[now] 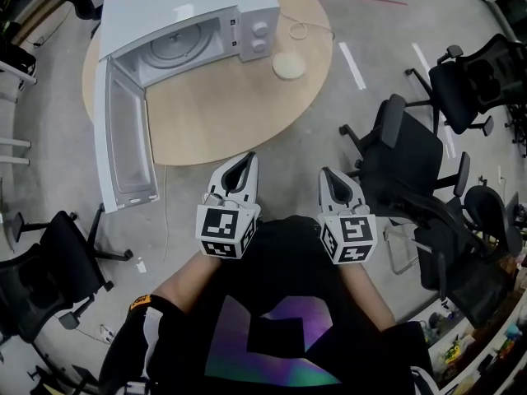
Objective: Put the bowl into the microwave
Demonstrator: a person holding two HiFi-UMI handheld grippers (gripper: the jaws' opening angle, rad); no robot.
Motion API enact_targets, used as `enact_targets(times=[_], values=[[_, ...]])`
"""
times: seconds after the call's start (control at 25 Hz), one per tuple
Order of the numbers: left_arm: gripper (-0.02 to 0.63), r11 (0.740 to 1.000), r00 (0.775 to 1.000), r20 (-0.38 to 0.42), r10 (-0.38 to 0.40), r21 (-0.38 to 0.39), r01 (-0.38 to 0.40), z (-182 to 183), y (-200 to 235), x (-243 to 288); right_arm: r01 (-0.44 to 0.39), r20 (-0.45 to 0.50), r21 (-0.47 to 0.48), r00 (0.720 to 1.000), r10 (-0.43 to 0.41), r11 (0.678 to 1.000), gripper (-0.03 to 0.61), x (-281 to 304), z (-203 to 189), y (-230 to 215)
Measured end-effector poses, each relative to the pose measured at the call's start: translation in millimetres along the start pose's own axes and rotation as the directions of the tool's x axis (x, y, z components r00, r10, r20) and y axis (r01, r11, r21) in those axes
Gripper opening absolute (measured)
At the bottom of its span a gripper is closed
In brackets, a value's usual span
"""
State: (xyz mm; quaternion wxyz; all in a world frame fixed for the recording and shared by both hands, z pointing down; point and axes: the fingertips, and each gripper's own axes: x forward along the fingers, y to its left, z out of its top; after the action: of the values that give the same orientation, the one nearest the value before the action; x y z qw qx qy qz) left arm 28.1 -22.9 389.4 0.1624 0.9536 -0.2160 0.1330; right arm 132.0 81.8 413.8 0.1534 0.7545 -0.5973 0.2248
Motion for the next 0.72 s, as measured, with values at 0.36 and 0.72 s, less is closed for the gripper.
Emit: enact_targets(times=[0.36,0.72], values=[[0.046,0.998,0.998,0.006,0.060,-0.013,-0.060,6.8,22.8,4.0,-0.053,0.000,-0.009,0.999,0.053,0.999,0.015,28.6,14.3,3.5],[0.046,0.984,0.985,0.002,0.173,-0.031,-0.173,18.7,52.7,32.1,-0.159,-0.020,-0.038,0.987,0.158,0.987,0.015,86.5,36.6,-5.9]])
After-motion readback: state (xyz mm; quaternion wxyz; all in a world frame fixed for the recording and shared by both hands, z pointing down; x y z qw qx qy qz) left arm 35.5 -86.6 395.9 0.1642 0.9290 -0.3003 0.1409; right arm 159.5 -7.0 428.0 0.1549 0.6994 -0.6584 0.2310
